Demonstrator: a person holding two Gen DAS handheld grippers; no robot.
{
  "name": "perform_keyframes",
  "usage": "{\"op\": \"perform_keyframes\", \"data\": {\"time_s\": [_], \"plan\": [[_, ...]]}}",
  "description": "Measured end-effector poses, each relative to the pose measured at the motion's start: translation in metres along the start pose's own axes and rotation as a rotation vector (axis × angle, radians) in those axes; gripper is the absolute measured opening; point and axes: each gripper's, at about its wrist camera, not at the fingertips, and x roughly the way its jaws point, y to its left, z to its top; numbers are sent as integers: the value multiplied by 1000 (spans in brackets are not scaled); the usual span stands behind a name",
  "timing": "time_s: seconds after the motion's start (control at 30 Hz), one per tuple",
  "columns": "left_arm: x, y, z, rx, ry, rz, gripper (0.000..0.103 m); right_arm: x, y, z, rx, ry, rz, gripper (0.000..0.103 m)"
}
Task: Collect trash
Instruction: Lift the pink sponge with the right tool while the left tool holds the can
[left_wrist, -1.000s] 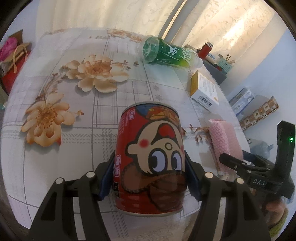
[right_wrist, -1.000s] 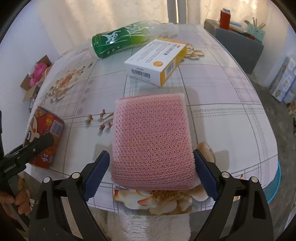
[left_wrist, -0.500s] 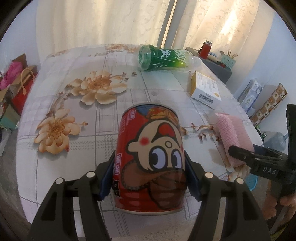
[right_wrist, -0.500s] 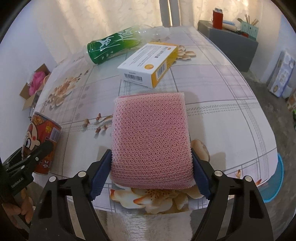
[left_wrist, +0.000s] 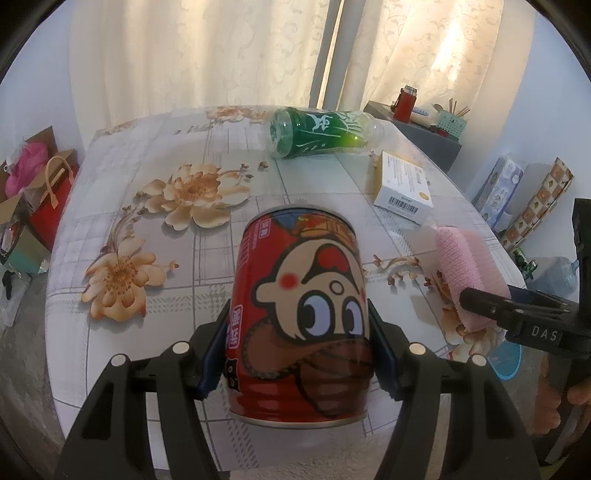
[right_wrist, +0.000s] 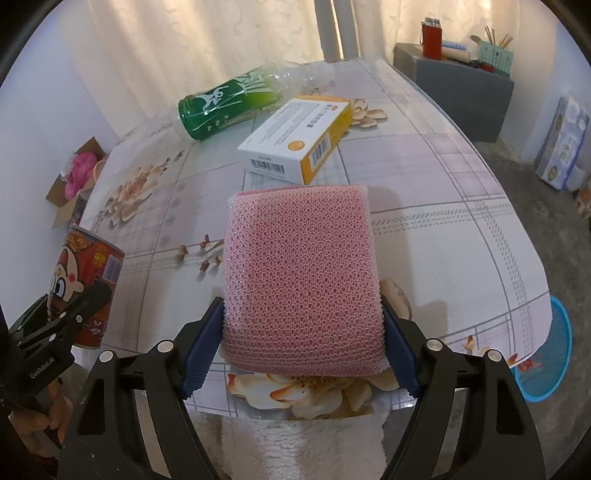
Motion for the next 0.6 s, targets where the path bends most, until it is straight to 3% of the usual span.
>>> {"op": "perform_keyframes", "data": {"time_s": [0.6], "plan": [[-12,1,2,-6,-36,-1,64,-10,1,2,12,-16,29,74]]}}
